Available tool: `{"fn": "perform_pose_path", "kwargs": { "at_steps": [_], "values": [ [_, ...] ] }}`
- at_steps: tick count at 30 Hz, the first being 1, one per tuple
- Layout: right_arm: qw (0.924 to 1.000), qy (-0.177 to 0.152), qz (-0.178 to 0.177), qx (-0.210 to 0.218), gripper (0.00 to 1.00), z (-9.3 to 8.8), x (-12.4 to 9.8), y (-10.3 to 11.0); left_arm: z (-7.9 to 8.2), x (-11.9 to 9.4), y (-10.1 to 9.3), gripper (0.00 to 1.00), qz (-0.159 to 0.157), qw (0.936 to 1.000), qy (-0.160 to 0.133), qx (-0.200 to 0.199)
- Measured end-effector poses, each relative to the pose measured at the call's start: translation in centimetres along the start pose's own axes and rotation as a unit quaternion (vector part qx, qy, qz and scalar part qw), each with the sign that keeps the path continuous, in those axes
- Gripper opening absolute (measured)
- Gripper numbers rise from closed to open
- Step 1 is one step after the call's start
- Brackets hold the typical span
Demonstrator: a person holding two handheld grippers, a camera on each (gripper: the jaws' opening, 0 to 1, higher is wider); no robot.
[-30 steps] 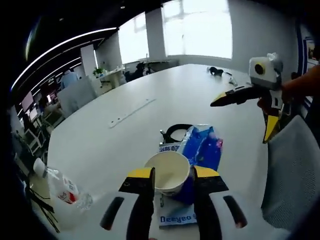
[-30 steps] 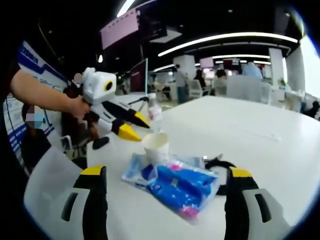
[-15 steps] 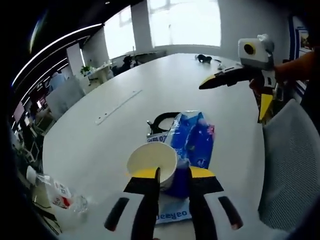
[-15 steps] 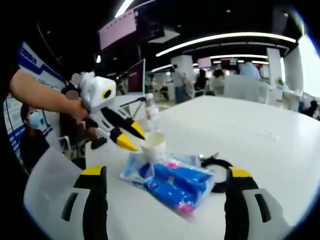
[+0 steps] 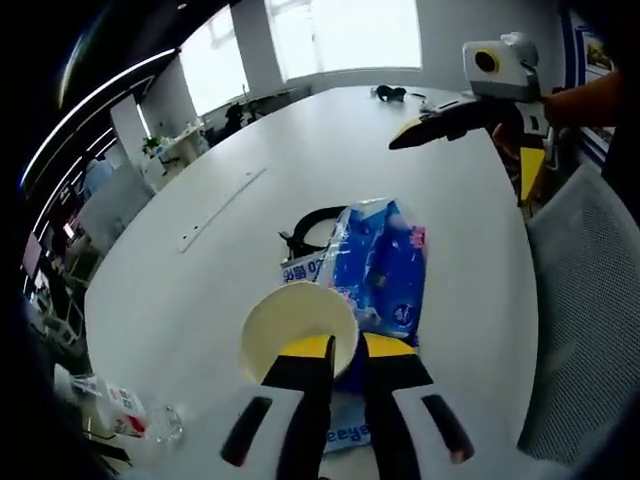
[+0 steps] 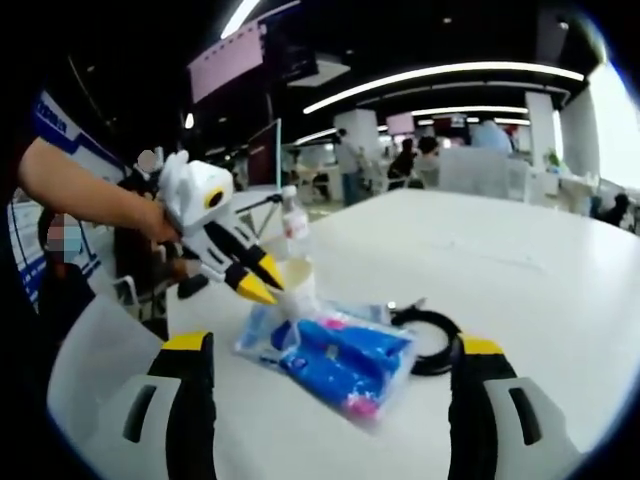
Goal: Arrange the tabletop items into an orderly group along one side of the table until the central work area is clear of visible clutter.
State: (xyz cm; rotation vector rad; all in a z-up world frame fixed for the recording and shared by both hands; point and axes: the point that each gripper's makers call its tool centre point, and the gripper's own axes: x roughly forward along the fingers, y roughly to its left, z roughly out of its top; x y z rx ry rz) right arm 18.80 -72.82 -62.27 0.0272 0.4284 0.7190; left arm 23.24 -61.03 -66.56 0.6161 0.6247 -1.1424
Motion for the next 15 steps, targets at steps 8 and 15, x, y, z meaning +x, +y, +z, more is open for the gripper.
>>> {"fn": "perform_pose_path", "kwargs": {
  "at_steps": [8, 15],
  "values": [
    [1.0000, 0.000, -0.006, 0.006, 0.96, -0.1, -0.3, -0.5, 0.1, 0.2, 0.3, 0.02, 0.004, 0.9995, 0.005, 0.031],
    [0.9999, -0.001, -0.007, 0.010, 0.96, 0.0, -0.3, -0.7, 0.5, -0.2, 1.5, 0.01, 0.019, 0.9990, 0.004, 0.040]
  ]
}}
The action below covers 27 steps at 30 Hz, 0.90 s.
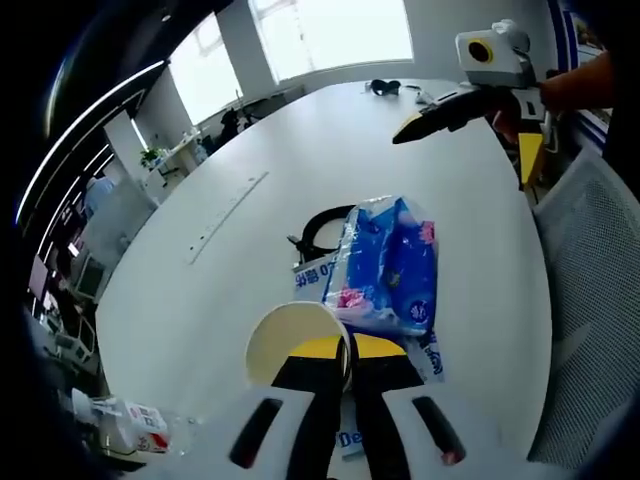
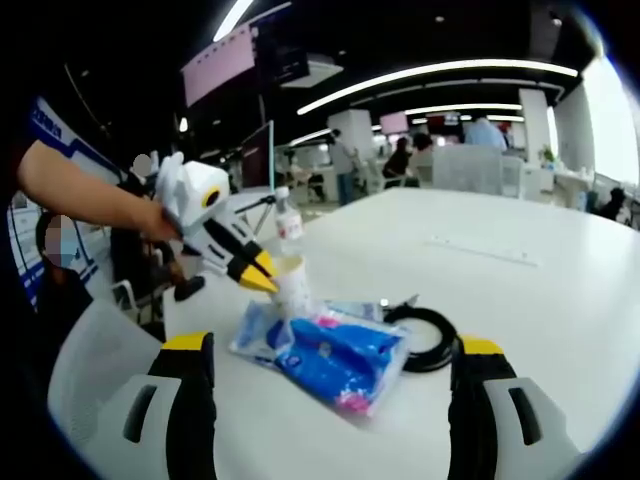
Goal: Arrange the tabletop items into an orderly group along one side of the table until the central work area is clear of visible clutter.
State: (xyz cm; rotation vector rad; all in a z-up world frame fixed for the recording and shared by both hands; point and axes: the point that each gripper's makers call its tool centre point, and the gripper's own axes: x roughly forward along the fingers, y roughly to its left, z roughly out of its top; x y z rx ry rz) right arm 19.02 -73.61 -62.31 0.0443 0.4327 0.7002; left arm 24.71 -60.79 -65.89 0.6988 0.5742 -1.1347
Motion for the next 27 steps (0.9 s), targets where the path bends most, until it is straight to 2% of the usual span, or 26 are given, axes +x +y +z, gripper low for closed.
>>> {"fn": "perform_pose_path", "kwargs": {
  "at_steps": [14, 19, 27],
  "values": [
    [1.0000, 0.001, 0.004, -0.008, 0.97, 0.0, -0.1, 0.3, -0.5, -0.7, 2.2, 0.01, 0.013, 0.9999, 0.004, -0.004],
    [0.9995, 0.002, 0.008, -0.031, 0.99, 0.6, -0.4, 0.7, -0.6, -1.1, 3.4, 0.01, 0.019, 0.9997, 0.007, -0.010],
    [0.9991, 0.003, 0.014, -0.040, 1.00, 0.7, -0.5, 1.1, -0.7, -1.1, 5.2, 0.01, 0.029, 0.9994, 0.013, -0.012]
  ]
}}
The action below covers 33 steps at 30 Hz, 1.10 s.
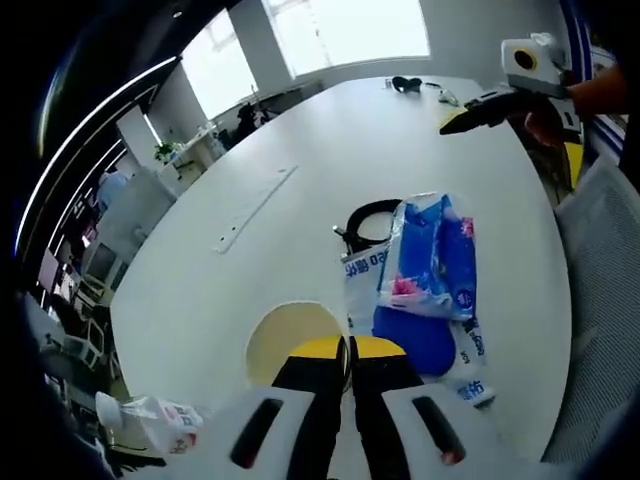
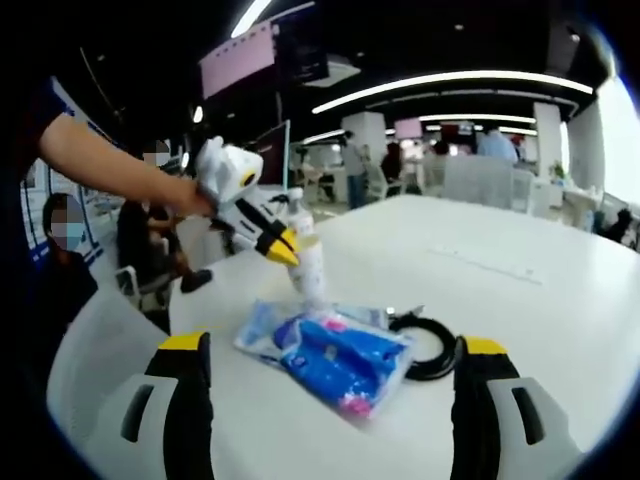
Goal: Arrange the tabletop items into an orderly group along one side of the table until the central work area is clear of visible clutter.
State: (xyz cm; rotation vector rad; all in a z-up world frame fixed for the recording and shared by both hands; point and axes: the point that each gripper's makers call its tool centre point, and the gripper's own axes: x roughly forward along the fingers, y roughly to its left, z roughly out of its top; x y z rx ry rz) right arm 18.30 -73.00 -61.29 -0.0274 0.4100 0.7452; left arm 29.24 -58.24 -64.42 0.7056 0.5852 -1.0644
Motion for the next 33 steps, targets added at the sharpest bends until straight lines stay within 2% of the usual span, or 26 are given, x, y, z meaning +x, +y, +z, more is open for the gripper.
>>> {"fn": "perform_pose_path", "kwargs": {
  "at_steps": [19, 33],
  "values": [
    [0.9999, 0.008, -0.004, 0.008, 0.99, -0.4, 0.5, -0.2, -3.0, 0.5, 5.2, 0.01, 0.043, 0.9987, 0.024, -0.017],
    [0.9997, 0.016, -0.015, 0.012, 0.99, -0.5, 0.5, -0.9, -4.6, 1.6, 7.3, 0.01, 0.057, 0.9974, 0.023, -0.039]
  ]
}}
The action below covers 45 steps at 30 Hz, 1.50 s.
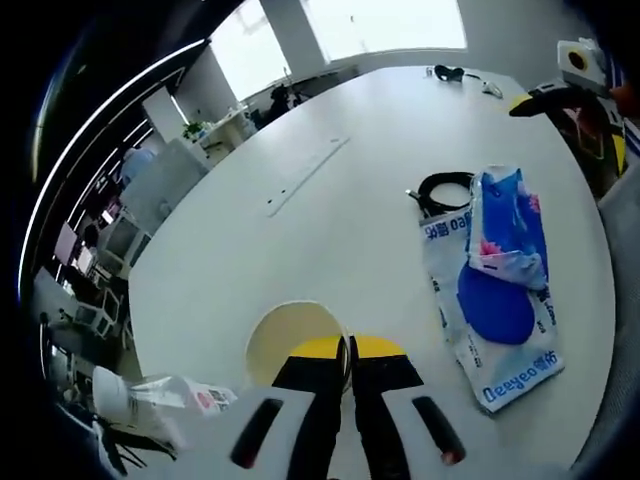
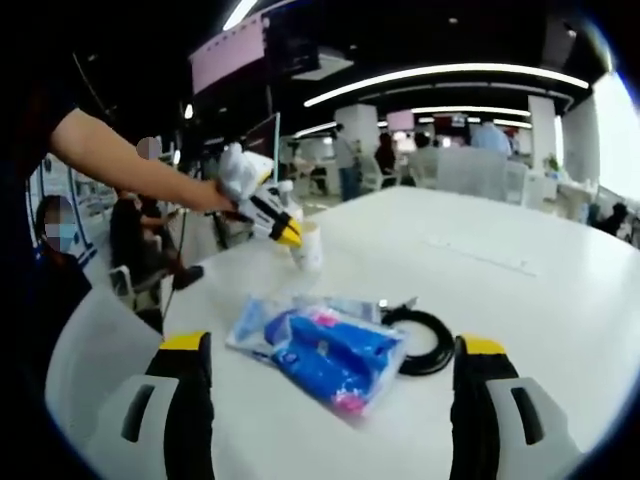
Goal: Arrange the tabletop items into an orderly group along one side of the table until the central work area is clear of visible clutter.
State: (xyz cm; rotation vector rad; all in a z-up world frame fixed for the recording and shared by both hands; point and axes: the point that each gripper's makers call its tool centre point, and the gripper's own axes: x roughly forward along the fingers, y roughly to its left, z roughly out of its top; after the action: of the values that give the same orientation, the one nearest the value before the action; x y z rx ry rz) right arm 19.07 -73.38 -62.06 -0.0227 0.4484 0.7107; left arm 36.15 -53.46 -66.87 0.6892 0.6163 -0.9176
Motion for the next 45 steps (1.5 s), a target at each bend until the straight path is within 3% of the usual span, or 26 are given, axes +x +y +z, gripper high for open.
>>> {"fn": "perform_pose_path", "kwargs": {
  "at_steps": [12, 21, 35, 41, 45],
  "values": [
    [1.0000, 0.006, -0.002, 0.004, 0.98, -0.5, 0.3, -0.2, -1.2, 0.8, 0.6, 0.01, 0.003, 1.0000, 0.009, -0.002],
    [0.9999, 0.004, -0.006, 0.012, 0.97, -0.8, 0.6, -0.3, -1.3, 1.1, 2.0, 0.01, 0.007, 0.9999, 0.010, -0.005],
    [0.9999, 0.011, -0.002, 0.011, 0.97, -1.2, 1.1, 0.3, -1.4, 1.1, 2.4, 0.02, 0.012, 0.9999, 0.007, 0.000],
    [0.9999, 0.012, -0.001, 0.009, 0.97, -1.2, 1.0, 0.4, -1.5, 0.8, 2.7, 0.17, 0.031, 0.9995, 0.004, -0.007],
    [0.9999, 0.012, 0.001, 0.008, 0.97, -1.1, 1.0, 0.4, -1.6, 0.4, 2.7, 0.19, 0.035, 0.9993, -0.004, -0.014]
  ]
}}
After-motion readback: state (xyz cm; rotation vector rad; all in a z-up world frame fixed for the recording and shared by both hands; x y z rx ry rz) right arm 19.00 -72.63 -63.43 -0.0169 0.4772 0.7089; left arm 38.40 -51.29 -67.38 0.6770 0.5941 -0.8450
